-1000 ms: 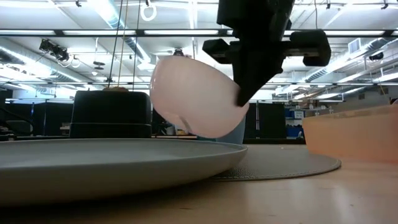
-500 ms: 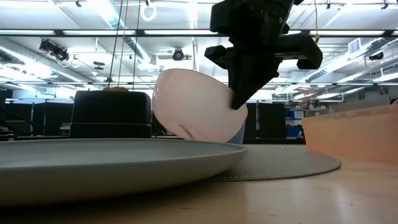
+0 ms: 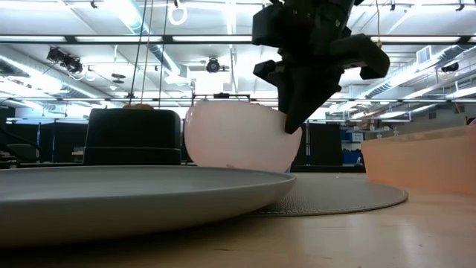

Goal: Arrange a breakfast setting
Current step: Put the light orange bowl on the brown placemat, then adjust the light blue cup

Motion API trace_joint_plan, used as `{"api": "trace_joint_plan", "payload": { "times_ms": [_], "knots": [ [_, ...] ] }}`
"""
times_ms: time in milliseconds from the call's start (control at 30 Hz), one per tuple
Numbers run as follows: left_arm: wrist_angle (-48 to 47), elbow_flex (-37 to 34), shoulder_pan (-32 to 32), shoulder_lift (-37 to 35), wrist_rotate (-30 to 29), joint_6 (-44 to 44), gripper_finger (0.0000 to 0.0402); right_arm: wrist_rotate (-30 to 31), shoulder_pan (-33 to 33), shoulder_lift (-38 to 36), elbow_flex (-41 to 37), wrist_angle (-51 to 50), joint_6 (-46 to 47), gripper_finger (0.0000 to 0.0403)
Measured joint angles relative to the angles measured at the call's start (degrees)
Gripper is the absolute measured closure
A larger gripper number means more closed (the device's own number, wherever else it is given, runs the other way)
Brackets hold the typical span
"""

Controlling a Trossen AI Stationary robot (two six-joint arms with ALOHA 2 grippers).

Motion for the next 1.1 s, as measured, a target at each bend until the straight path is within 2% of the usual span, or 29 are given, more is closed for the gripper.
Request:
{"api": "trace_joint_plan", "payload": {
  "times_ms": [300,567,1100],
  "knots": [
    [-0.14,0.00,0.00,0.00,0.00,-0.02,0.0237,0.00,0.00,0.00,0.81,-2.37,0.26,0.0310],
    [-0.48,0.00,0.00,0.00,0.00,-0.02,0.0237,-0.02,0.00,0.00,0.96,-7.86,0.18,0.0322],
    [-0.46,0.00,0.00,0.00,0.00,-0.04,0.0237,2.85,-0.52,0.00,0.96,-9.41,3.38,0.0327]
  ]
}}
